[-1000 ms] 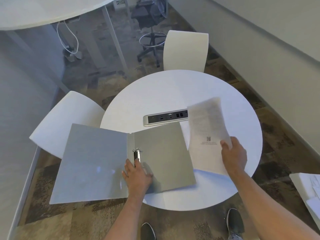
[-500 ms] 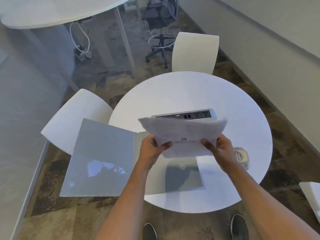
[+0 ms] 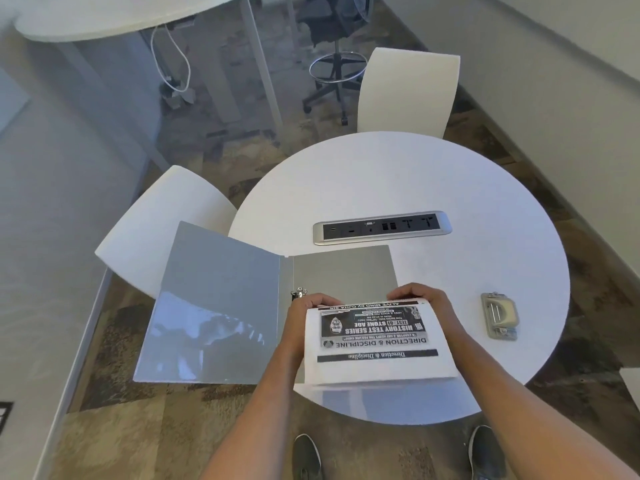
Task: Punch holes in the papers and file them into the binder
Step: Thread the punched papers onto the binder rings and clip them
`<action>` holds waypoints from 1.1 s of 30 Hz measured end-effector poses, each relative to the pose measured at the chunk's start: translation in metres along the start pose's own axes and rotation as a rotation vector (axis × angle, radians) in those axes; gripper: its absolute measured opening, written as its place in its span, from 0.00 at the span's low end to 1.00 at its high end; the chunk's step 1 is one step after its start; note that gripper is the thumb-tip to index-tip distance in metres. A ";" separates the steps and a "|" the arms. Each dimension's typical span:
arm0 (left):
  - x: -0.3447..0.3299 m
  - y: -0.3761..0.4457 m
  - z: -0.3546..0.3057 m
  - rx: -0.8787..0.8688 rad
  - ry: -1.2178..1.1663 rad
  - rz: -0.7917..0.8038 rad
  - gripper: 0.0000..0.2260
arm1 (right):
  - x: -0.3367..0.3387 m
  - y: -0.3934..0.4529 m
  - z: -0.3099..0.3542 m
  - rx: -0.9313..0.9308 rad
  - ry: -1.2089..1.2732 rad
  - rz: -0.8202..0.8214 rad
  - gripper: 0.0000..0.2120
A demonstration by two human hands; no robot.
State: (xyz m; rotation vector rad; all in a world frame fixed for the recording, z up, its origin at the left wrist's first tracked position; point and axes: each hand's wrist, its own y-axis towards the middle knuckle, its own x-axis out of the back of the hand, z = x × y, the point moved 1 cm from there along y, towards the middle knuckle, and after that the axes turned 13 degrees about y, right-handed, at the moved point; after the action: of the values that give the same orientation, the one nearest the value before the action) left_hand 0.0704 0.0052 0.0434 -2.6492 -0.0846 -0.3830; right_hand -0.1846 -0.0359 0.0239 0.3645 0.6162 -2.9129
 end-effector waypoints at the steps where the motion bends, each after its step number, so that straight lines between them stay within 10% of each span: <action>1: 0.000 0.000 0.002 0.019 0.007 0.003 0.07 | 0.001 0.002 -0.004 -0.033 -0.016 -0.015 0.11; 10: 0.009 0.004 -0.005 -0.082 0.096 -0.091 0.09 | -0.013 0.007 -0.007 0.066 0.081 -0.104 0.05; 21: 0.036 -0.014 -0.005 0.026 0.225 -0.269 0.06 | -0.071 0.014 -0.032 0.156 -0.550 -0.148 0.38; 27: 0.034 -0.033 -0.029 -0.047 0.621 -0.338 0.12 | -0.128 0.000 -0.011 0.049 -0.158 0.263 0.34; 33: 0.004 -0.050 -0.050 -0.210 0.799 -0.189 0.19 | -0.130 -0.006 -0.003 0.094 0.139 0.222 0.23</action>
State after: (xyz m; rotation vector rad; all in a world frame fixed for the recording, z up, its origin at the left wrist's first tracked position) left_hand 0.0552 0.0273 0.1087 -2.4806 -0.0380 -1.5407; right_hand -0.0603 -0.0180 0.0572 0.6100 0.4262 -2.7254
